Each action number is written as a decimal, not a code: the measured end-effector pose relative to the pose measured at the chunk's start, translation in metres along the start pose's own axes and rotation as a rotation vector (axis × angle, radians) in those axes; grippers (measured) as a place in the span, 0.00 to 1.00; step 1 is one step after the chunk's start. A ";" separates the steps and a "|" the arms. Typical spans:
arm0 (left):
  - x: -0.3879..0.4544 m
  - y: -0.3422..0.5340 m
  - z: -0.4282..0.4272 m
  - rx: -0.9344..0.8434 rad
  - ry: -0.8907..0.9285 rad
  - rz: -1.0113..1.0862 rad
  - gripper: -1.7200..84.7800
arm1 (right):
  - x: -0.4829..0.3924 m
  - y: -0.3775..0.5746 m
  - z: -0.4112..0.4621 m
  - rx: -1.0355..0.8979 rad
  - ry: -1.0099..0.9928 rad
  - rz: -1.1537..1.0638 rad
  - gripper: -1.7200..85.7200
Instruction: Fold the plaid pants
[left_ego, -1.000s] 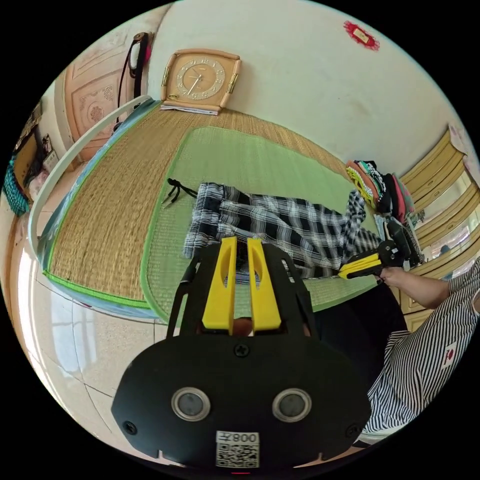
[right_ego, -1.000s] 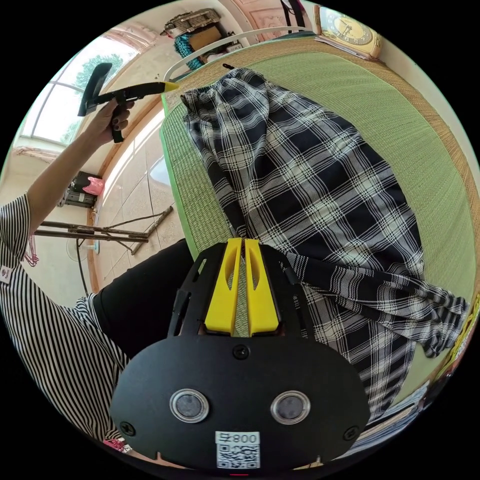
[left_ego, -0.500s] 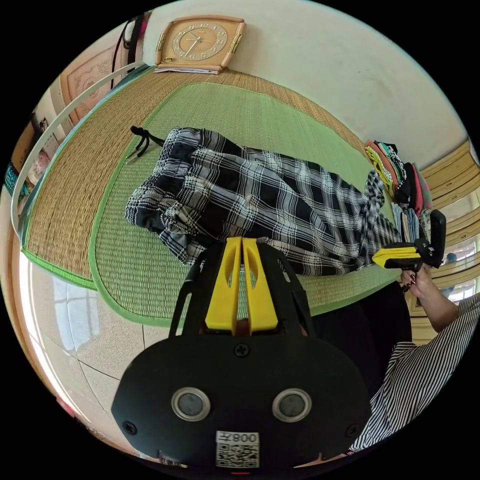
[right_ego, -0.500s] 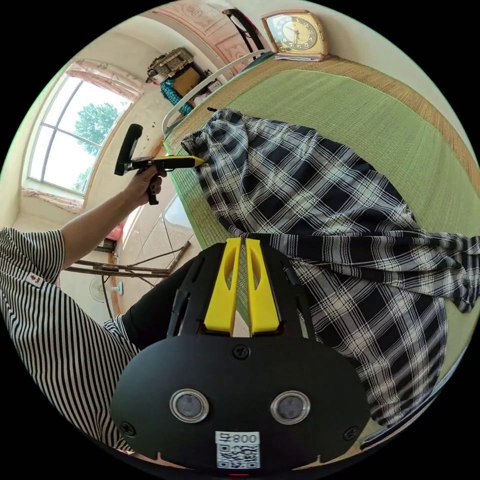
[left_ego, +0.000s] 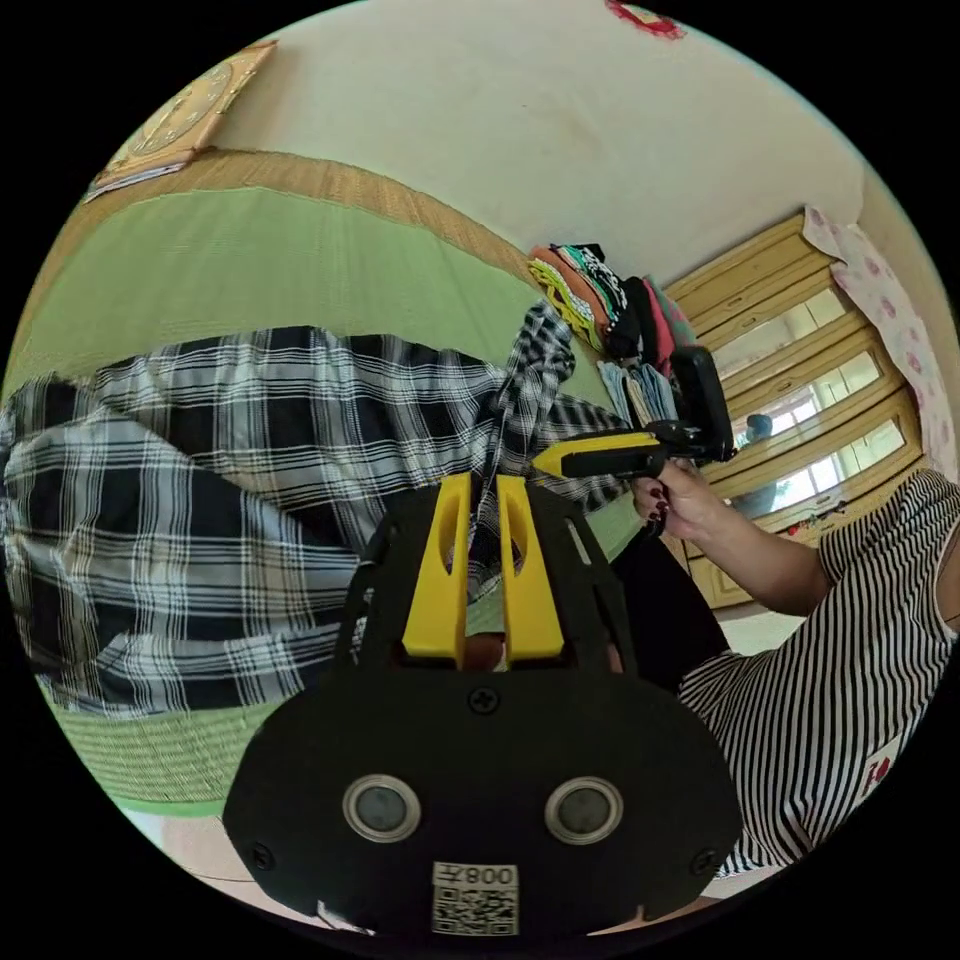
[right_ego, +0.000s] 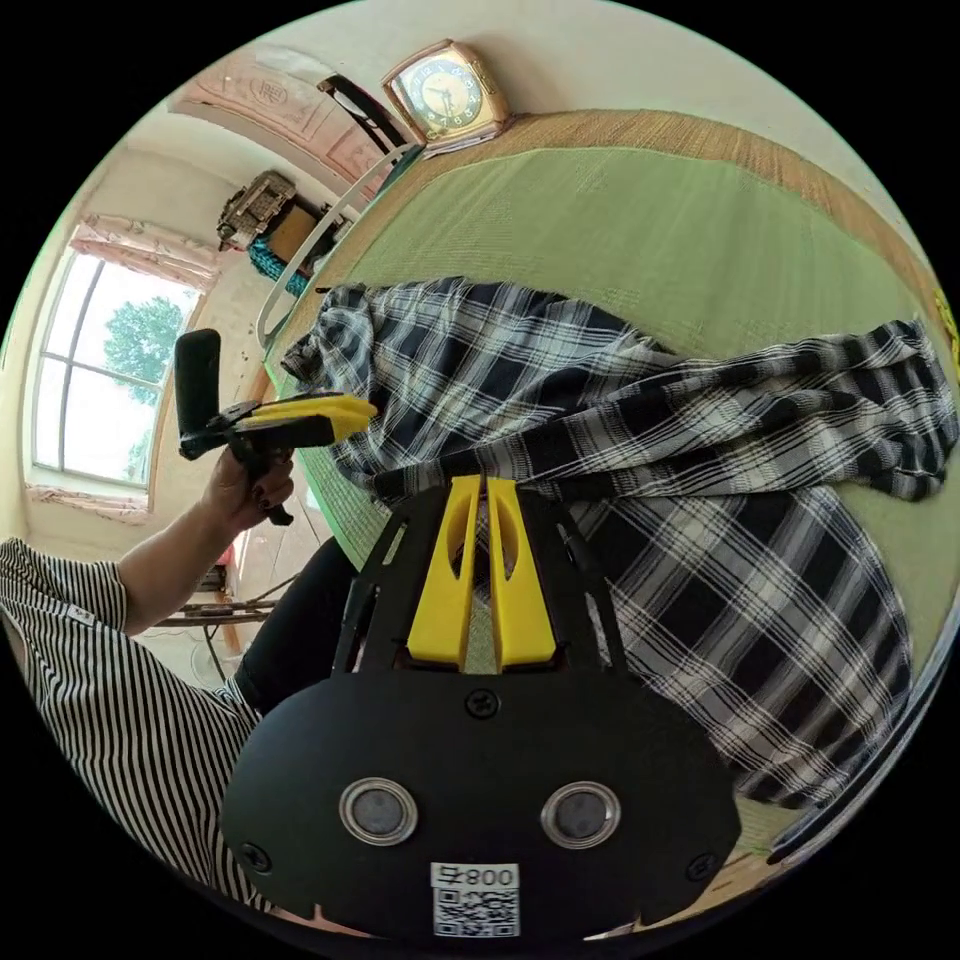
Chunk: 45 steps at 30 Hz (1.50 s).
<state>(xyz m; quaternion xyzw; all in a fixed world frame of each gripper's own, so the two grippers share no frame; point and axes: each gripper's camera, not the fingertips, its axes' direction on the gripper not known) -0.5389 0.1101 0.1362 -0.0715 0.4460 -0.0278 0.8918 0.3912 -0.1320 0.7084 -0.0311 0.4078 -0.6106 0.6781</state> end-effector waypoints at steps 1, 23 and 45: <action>0.006 -0.010 0.019 -0.043 -0.024 0.027 0.09 | 0.008 -0.002 -0.007 0.011 0.031 0.019 0.07; 0.038 -0.072 0.209 -0.234 -0.173 0.168 0.03 | 0.168 -0.037 -0.099 -0.002 0.150 0.416 0.05; 0.110 -0.090 0.325 -0.336 -0.153 0.437 0.03 | 0.135 0.220 -0.230 0.239 0.110 0.419 0.02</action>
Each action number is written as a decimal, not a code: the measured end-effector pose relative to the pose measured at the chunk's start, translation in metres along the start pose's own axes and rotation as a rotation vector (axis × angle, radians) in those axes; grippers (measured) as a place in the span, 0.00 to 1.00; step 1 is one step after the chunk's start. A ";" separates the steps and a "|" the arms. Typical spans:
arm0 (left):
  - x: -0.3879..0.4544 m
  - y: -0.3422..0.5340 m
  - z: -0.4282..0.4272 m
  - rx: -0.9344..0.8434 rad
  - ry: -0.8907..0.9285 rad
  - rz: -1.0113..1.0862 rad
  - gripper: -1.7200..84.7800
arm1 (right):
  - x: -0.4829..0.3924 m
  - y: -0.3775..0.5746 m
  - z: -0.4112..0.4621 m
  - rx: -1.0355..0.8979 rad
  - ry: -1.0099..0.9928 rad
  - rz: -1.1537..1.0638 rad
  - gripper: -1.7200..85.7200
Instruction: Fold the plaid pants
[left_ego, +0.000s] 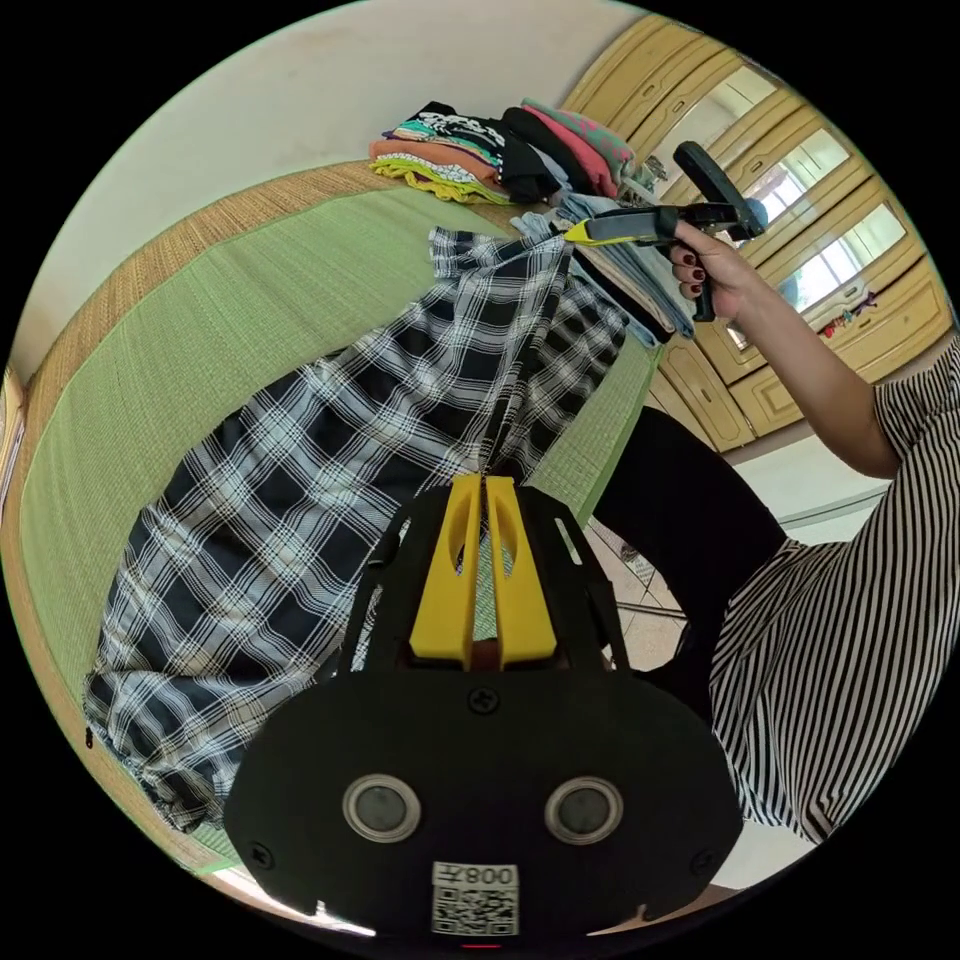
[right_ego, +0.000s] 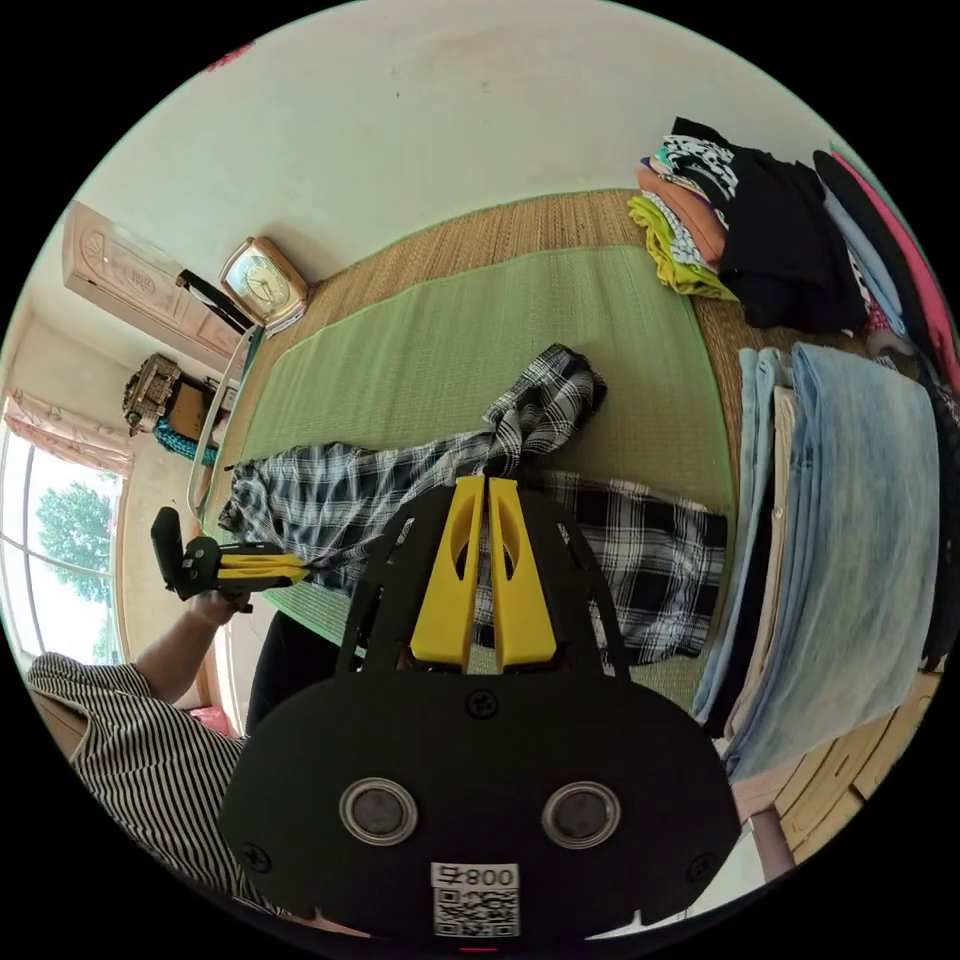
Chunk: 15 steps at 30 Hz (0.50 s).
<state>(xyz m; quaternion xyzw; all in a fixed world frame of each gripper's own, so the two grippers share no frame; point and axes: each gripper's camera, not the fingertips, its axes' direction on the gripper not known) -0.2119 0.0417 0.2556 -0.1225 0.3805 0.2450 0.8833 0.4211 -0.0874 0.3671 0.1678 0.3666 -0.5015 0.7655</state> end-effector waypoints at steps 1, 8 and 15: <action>0.002 -0.005 0.011 -0.030 -0.019 0.007 0.03 | 0.004 0.007 0.001 -0.015 -0.005 0.011 0.02; 0.004 -0.037 0.059 -0.144 -0.036 0.001 0.03 | 0.027 0.074 0.006 -0.052 -0.012 0.050 0.02; -0.017 -0.061 0.096 -0.171 0.030 -0.128 0.04 | 0.043 0.112 0.025 -0.082 -0.026 0.064 0.03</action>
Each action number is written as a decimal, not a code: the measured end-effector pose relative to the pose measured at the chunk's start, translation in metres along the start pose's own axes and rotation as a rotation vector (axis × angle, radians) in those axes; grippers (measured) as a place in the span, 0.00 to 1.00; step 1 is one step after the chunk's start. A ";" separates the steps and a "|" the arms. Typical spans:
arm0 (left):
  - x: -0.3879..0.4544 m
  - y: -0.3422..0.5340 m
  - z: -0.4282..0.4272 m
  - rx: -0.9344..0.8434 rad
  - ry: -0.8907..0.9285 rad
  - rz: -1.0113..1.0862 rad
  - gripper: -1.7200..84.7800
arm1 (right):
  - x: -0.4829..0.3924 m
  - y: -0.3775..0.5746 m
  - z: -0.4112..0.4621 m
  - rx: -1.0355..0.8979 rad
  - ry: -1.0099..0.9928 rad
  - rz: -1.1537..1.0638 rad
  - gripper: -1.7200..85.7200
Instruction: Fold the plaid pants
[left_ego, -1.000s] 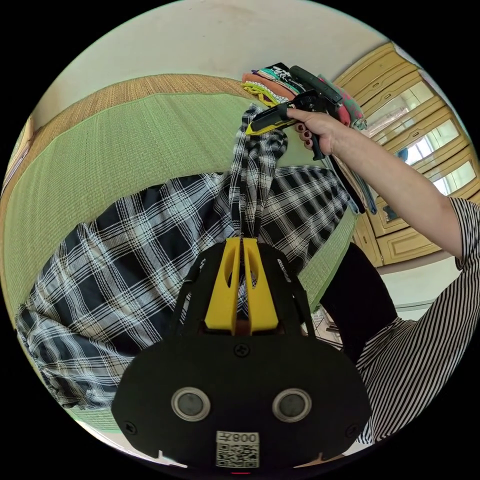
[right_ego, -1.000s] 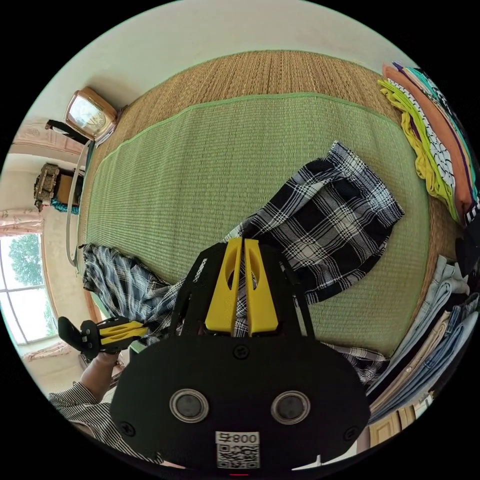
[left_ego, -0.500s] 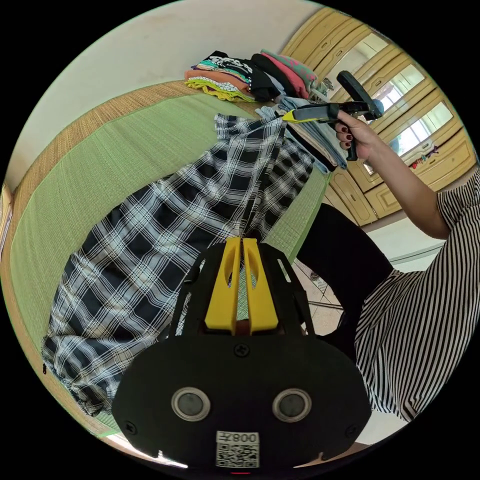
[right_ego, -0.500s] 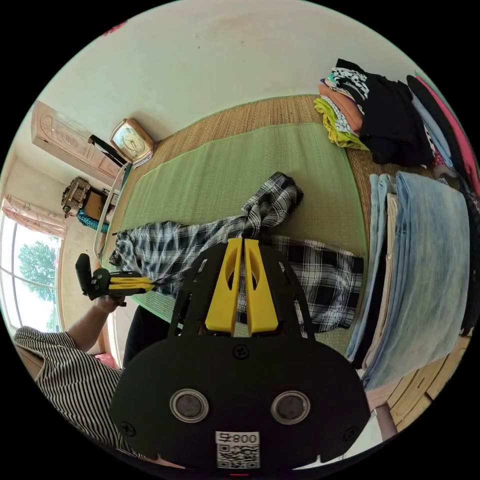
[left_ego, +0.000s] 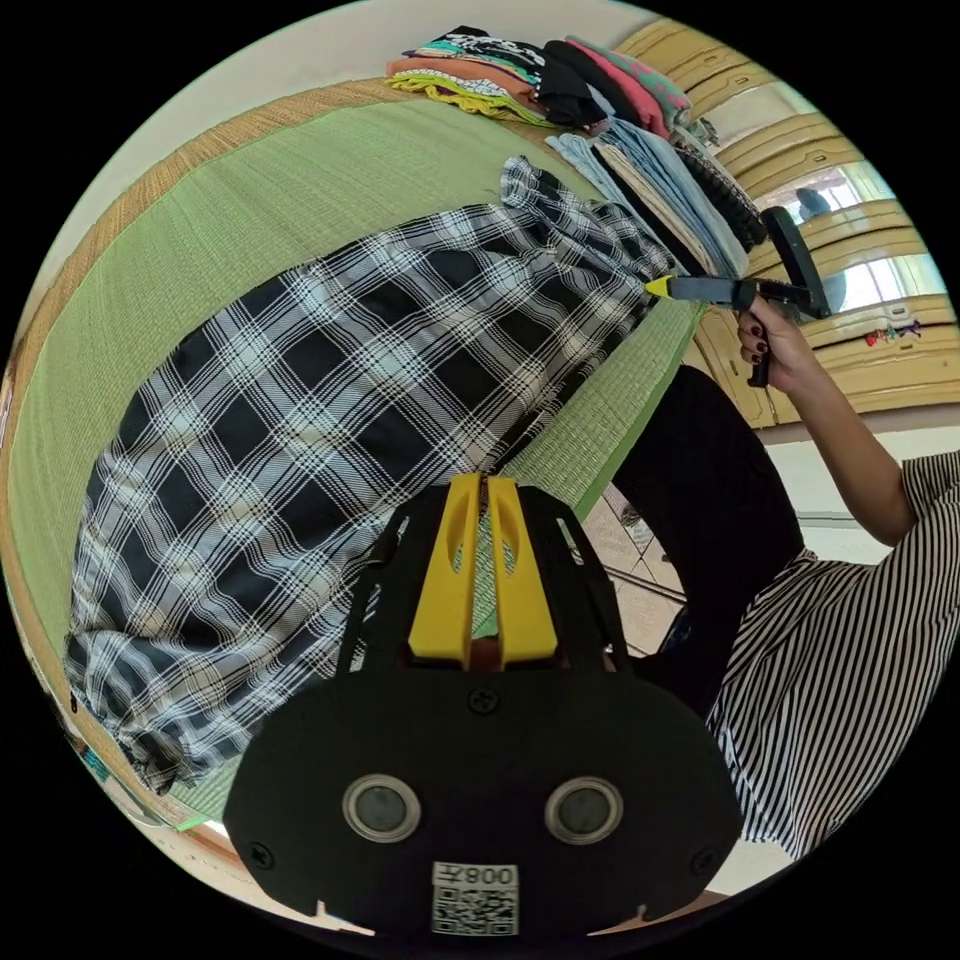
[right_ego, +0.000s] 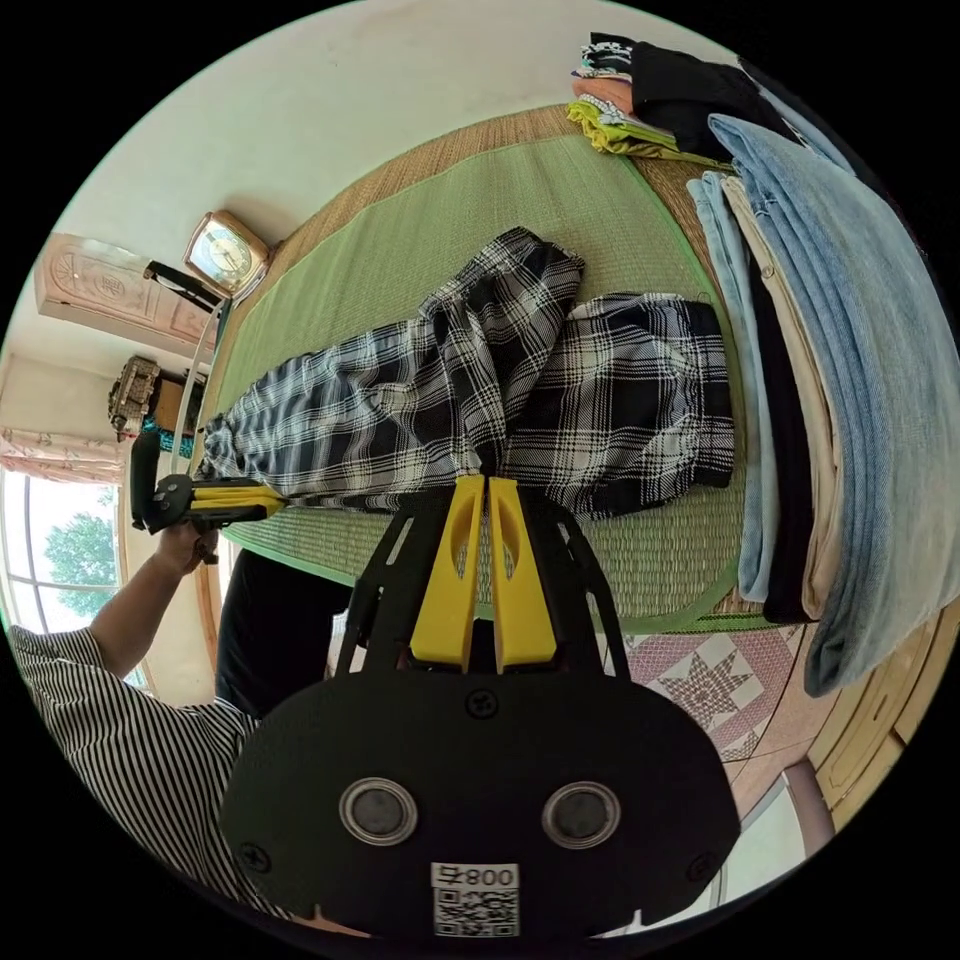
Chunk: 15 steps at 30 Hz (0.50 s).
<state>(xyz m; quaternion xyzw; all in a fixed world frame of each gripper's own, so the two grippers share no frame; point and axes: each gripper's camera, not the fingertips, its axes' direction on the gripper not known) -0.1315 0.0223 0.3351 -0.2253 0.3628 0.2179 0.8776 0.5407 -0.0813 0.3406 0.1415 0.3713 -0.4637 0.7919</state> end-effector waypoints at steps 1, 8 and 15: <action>-0.005 -0.004 0.002 0.009 0.022 -0.031 0.04 | 0.001 0.003 0.001 -0.001 -0.011 0.000 0.03; -0.018 -0.027 0.000 0.159 0.110 -0.134 0.06 | 0.012 0.032 0.002 0.037 -0.063 0.003 0.06; -0.019 -0.108 0.016 0.262 0.236 -0.061 0.08 | -0.028 0.050 -0.027 0.215 0.169 -0.135 0.10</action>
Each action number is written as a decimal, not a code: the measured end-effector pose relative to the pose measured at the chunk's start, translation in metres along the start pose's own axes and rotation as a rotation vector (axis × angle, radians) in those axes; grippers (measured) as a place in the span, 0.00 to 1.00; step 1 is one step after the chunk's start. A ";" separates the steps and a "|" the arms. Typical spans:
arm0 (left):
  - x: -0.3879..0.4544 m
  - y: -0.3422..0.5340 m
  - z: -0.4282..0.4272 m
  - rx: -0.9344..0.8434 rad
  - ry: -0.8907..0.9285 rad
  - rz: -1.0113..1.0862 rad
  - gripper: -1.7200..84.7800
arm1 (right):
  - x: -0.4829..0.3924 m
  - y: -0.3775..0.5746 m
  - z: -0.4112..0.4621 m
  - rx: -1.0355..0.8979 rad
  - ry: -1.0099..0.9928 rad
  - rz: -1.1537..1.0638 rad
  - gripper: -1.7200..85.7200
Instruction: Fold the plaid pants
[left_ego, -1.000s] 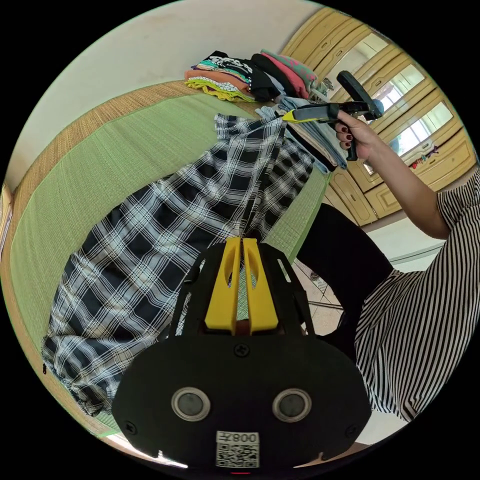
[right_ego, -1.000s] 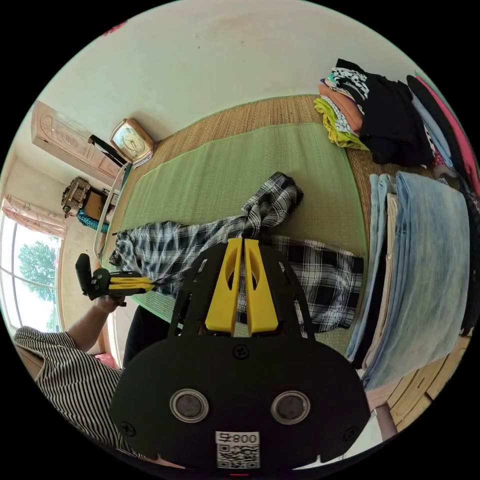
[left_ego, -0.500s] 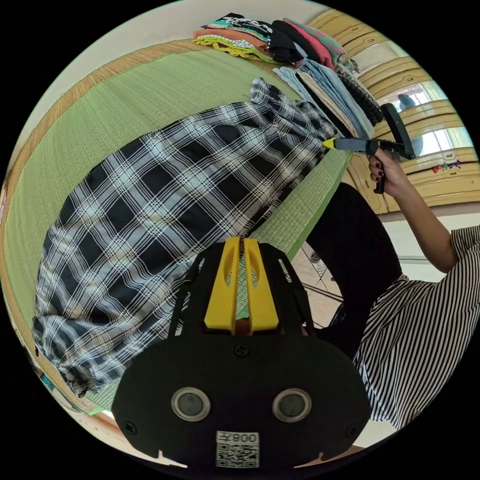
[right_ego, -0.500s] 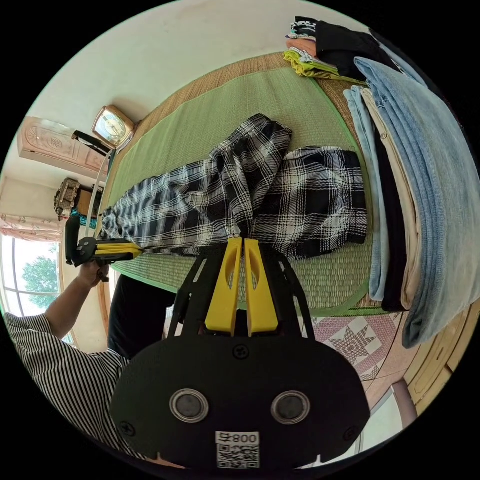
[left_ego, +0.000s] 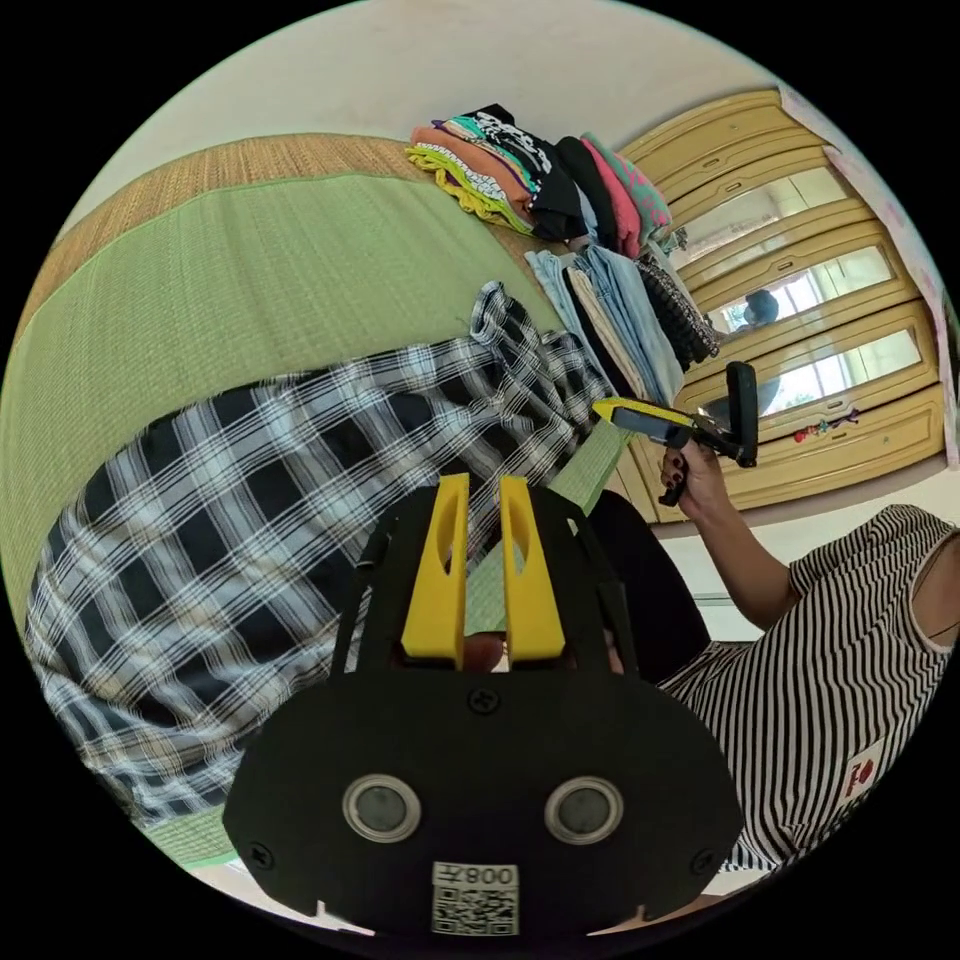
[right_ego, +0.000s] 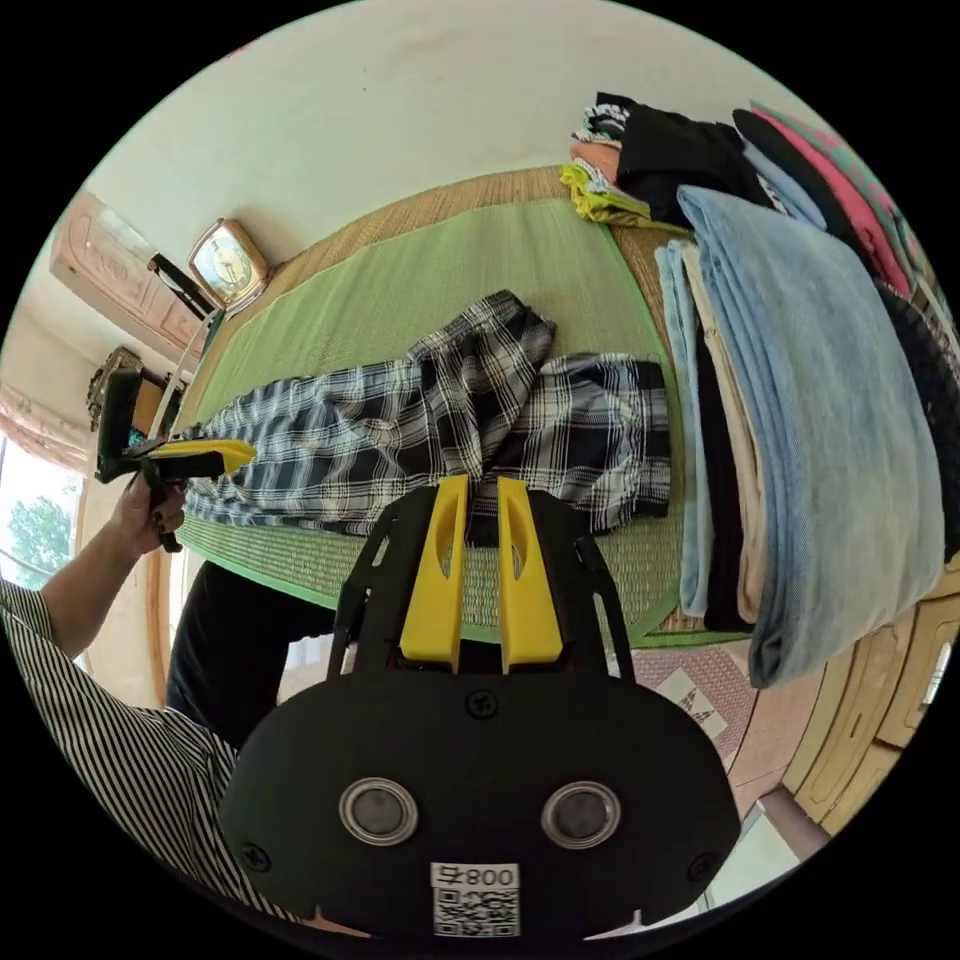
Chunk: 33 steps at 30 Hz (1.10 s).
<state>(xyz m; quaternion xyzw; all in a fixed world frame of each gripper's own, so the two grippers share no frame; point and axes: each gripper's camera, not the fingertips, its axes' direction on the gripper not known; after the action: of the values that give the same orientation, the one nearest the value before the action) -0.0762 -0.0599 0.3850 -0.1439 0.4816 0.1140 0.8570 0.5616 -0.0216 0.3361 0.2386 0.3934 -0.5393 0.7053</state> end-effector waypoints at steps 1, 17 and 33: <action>-0.004 -0.017 0.010 0.013 0.031 0.006 0.09 | -0.007 -0.003 0.000 0.012 0.013 -0.029 0.10; -0.051 -0.168 0.112 -0.013 0.069 0.029 0.10 | -0.059 -0.007 0.066 0.024 0.212 -0.177 0.06; -0.037 -0.266 0.213 -0.142 0.270 0.028 0.05 | -0.004 0.045 0.021 0.143 0.086 -0.060 0.03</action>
<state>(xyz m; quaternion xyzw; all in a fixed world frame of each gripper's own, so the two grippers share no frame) 0.1628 -0.2345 0.5583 -0.2117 0.5851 0.1394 0.7704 0.6099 -0.0214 0.3476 0.2995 0.3908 -0.5763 0.6523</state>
